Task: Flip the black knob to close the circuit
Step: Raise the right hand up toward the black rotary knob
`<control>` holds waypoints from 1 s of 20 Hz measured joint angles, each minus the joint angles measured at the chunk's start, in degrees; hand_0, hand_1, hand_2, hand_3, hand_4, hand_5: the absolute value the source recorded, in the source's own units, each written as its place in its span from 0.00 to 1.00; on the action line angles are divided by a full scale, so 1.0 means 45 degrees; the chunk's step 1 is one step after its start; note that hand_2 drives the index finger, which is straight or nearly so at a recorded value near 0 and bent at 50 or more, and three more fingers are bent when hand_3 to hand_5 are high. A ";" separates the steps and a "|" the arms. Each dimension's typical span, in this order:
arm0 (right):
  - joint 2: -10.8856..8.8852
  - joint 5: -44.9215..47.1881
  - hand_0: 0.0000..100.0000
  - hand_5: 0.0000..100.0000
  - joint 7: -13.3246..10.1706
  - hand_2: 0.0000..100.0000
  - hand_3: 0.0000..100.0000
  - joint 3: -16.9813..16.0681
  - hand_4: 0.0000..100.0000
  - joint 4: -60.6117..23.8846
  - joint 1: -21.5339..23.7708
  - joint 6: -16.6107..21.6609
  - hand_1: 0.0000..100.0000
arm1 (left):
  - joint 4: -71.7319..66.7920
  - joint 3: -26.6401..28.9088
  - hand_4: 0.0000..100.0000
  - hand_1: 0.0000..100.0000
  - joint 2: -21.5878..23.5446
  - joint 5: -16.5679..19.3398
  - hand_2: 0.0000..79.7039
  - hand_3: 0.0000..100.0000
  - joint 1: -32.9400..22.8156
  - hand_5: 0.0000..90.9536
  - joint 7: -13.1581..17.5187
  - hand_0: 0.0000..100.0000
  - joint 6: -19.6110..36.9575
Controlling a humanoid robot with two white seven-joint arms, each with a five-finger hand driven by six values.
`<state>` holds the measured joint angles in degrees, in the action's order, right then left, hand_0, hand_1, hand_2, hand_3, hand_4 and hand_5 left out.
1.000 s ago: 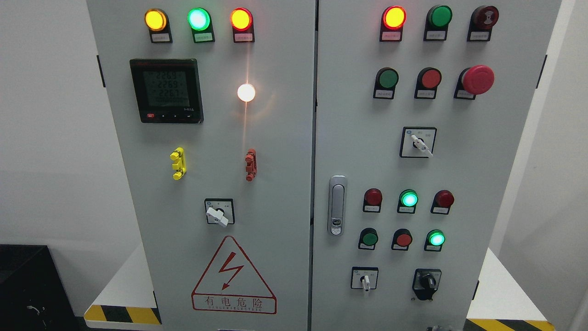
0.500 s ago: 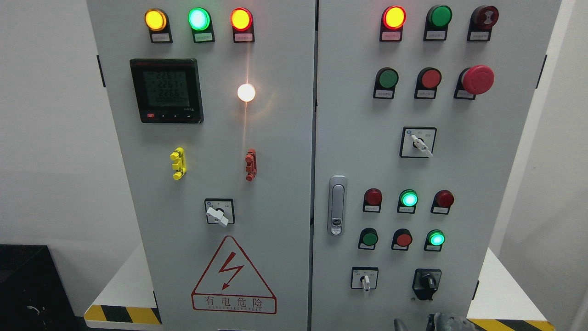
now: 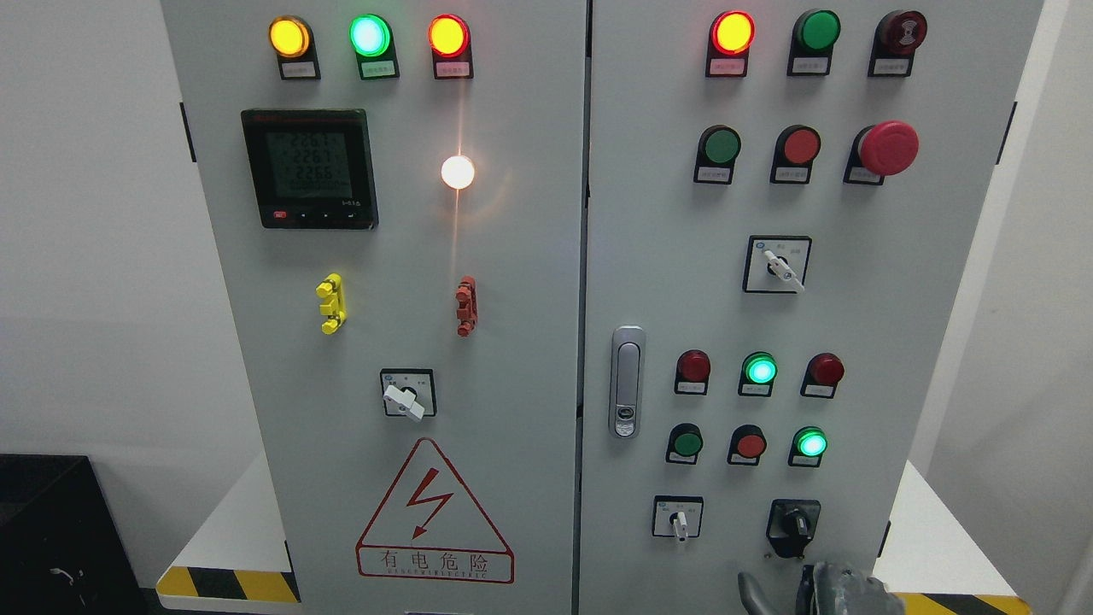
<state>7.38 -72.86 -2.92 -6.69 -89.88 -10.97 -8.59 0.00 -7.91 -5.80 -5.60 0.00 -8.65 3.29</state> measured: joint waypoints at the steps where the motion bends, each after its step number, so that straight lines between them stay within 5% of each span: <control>1: 0.0000 0.0002 0.00 0.99 0.0008 0.88 1.00 -0.0006 0.93 -0.0024 -0.0038 -0.0007 0.00 | 0.0000 0.0000 0.00 0.56 0.0000 0.0000 0.00 0.00 0.0000 0.00 0.0000 0.12 0.0000; 20: -0.0043 -0.0233 0.00 0.99 0.0043 0.88 1.00 -0.0292 0.93 -0.0182 -0.0627 -0.0177 0.03 | 0.0001 0.0000 0.00 0.56 0.0000 -0.0002 0.00 0.00 0.0000 0.00 0.0000 0.12 0.0000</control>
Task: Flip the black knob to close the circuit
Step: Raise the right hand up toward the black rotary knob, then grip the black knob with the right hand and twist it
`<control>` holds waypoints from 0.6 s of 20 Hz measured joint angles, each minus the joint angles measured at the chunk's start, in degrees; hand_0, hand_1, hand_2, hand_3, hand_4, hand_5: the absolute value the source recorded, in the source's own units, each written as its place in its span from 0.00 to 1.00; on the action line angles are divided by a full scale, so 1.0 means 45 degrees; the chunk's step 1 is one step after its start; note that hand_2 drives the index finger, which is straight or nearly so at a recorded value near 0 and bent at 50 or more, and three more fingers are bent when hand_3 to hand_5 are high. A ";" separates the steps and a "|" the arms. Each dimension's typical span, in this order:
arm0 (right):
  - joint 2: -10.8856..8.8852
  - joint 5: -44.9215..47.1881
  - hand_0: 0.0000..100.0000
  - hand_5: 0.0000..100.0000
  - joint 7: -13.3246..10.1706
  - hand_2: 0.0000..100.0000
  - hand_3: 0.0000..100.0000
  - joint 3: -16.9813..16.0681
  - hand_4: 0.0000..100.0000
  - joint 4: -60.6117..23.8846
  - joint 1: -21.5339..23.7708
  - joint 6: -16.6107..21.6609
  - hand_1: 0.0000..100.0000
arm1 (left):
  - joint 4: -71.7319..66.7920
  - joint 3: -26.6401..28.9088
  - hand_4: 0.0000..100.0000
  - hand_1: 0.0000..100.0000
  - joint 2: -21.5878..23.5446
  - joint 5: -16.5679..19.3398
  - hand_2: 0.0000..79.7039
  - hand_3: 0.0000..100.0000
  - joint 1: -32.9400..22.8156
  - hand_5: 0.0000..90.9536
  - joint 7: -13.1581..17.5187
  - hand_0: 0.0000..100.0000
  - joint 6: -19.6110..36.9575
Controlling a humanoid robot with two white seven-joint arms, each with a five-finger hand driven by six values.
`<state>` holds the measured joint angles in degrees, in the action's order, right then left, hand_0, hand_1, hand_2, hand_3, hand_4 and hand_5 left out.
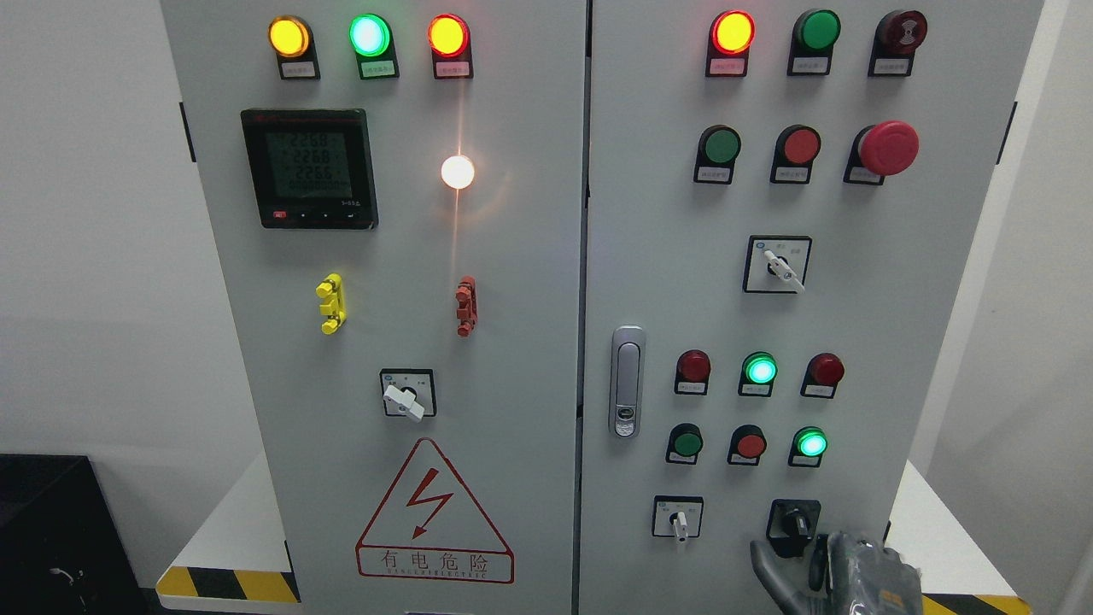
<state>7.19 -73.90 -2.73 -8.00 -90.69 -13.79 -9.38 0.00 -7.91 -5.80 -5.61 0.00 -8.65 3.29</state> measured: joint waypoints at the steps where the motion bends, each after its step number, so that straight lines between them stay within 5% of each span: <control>1: -0.0003 -0.0015 0.00 0.99 -0.0023 0.88 1.00 -0.0025 0.93 0.0009 -0.0016 0.0000 0.04 | 0.0000 0.0000 0.00 0.56 0.0000 -0.0001 0.00 0.00 0.0000 0.00 0.0000 0.12 0.0000; 12: -0.0043 -0.0086 0.00 0.99 -0.0107 0.87 1.00 -0.0298 0.92 0.0174 -0.0079 0.0010 0.07 | -0.0001 0.0000 0.00 0.56 0.0000 0.0001 0.00 0.00 0.0000 0.00 0.0000 0.12 0.0000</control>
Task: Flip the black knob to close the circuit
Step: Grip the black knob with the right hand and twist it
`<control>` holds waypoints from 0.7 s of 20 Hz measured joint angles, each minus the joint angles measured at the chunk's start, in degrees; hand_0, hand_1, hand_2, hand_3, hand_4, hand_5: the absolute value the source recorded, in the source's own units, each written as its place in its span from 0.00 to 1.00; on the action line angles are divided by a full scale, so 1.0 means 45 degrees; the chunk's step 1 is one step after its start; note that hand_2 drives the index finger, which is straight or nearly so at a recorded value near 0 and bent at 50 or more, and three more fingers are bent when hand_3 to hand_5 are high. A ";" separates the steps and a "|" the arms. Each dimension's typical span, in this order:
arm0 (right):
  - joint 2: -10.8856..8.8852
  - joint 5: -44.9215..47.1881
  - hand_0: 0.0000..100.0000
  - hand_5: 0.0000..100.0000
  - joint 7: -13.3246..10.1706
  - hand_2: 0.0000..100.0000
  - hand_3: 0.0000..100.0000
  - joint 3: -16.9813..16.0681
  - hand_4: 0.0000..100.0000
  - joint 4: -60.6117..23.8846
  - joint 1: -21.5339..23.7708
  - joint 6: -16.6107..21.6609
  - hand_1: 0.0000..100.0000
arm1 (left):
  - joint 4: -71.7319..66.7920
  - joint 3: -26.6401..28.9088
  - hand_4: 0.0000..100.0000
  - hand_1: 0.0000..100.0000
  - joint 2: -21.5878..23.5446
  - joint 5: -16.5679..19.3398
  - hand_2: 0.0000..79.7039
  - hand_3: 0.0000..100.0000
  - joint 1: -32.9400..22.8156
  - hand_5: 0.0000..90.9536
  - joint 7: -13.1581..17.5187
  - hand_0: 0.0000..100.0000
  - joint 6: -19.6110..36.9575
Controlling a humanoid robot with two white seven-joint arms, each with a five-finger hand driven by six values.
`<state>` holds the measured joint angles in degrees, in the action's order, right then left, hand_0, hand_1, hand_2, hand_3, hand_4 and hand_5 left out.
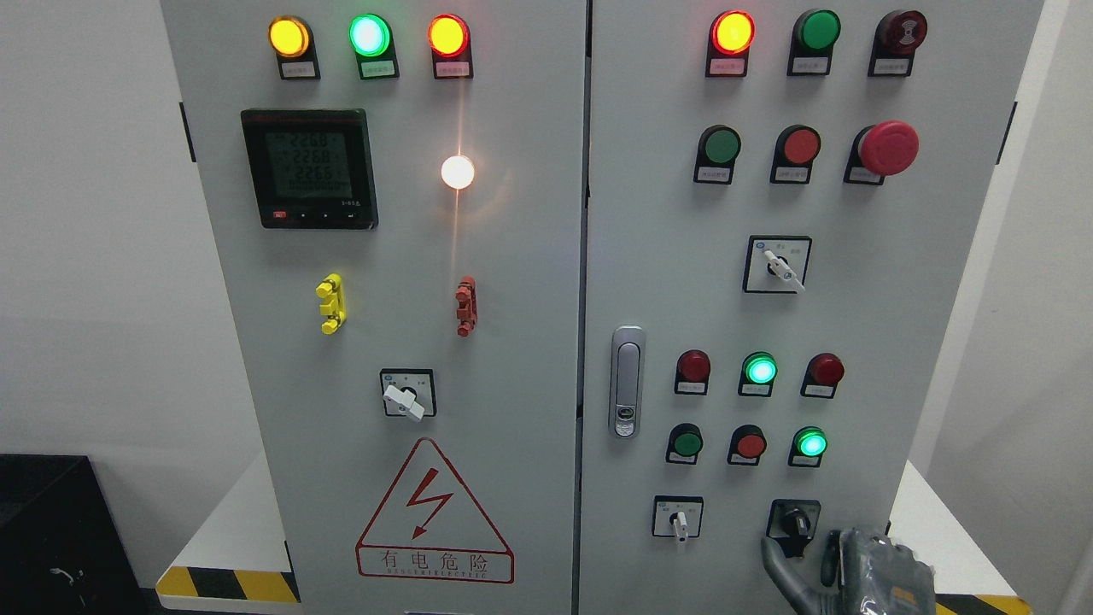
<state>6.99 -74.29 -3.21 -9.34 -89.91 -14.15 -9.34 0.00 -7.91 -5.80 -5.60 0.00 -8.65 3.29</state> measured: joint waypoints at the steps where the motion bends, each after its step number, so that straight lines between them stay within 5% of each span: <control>1: -0.0004 0.0000 0.00 0.99 -0.0001 0.87 1.00 -0.0024 0.92 0.0010 0.0000 0.0013 0.08 | 0.0000 0.0000 0.00 0.56 0.0000 0.0000 0.00 0.00 0.0000 0.00 0.0000 0.12 0.0000; 14: -0.0025 0.0103 0.00 0.98 -0.0018 0.87 1.00 -0.0351 0.92 0.0106 -0.0045 0.0042 0.08 | 0.0000 0.0000 0.00 0.56 0.0000 0.0001 0.00 0.00 0.0000 0.00 0.0000 0.12 0.0000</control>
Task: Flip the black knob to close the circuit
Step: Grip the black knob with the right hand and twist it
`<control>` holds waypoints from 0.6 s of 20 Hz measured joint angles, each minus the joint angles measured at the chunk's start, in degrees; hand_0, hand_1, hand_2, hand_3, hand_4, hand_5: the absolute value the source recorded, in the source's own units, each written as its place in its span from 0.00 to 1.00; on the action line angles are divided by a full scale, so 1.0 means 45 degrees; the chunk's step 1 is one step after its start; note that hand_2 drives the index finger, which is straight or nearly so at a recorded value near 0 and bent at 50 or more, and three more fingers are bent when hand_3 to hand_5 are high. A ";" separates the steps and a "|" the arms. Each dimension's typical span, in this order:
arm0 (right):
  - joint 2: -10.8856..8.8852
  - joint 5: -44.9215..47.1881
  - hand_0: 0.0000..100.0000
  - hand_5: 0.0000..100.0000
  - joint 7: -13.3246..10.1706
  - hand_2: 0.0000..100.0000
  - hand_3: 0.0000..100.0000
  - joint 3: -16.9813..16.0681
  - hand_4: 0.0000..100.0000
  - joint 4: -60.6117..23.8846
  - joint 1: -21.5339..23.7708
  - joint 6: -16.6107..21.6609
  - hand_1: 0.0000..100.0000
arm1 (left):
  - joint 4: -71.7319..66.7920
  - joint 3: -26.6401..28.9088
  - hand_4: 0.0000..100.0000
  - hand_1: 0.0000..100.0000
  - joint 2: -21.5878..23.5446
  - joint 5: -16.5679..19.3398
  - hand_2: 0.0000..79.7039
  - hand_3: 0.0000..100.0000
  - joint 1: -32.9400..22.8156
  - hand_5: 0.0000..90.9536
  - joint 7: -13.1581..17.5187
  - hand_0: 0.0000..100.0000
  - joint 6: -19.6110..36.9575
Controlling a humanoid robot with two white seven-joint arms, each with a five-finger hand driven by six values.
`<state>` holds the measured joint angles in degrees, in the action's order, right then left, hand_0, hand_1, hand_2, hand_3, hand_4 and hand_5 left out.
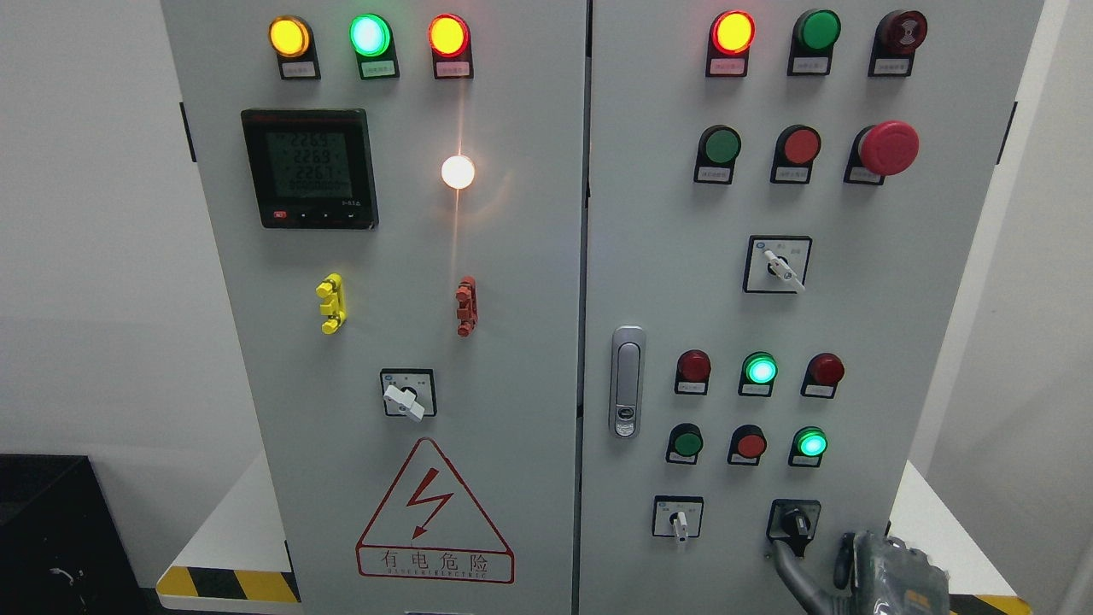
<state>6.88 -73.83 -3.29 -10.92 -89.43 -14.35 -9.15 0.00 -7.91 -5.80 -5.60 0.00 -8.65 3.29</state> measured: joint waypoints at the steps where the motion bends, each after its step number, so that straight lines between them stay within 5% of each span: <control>1: -0.0002 0.0013 0.00 0.98 -0.0001 0.87 1.00 -0.0002 0.92 0.0002 -0.0002 0.0000 0.08 | 0.0000 0.0000 0.00 0.56 0.0000 0.0001 0.00 0.00 0.0000 0.00 0.0000 0.12 0.0000; 12: -0.0016 0.0115 0.00 0.98 -0.0047 0.86 1.00 -0.0013 0.91 0.0073 -0.0051 0.0025 0.08 | 0.0000 0.0000 0.00 0.56 0.0000 0.0002 0.00 0.00 0.0000 0.00 0.0000 0.12 0.0000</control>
<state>6.81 -73.31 -3.51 -10.98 -89.11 -14.58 -9.03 0.00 -7.91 -5.80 -5.59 0.00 -8.65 3.29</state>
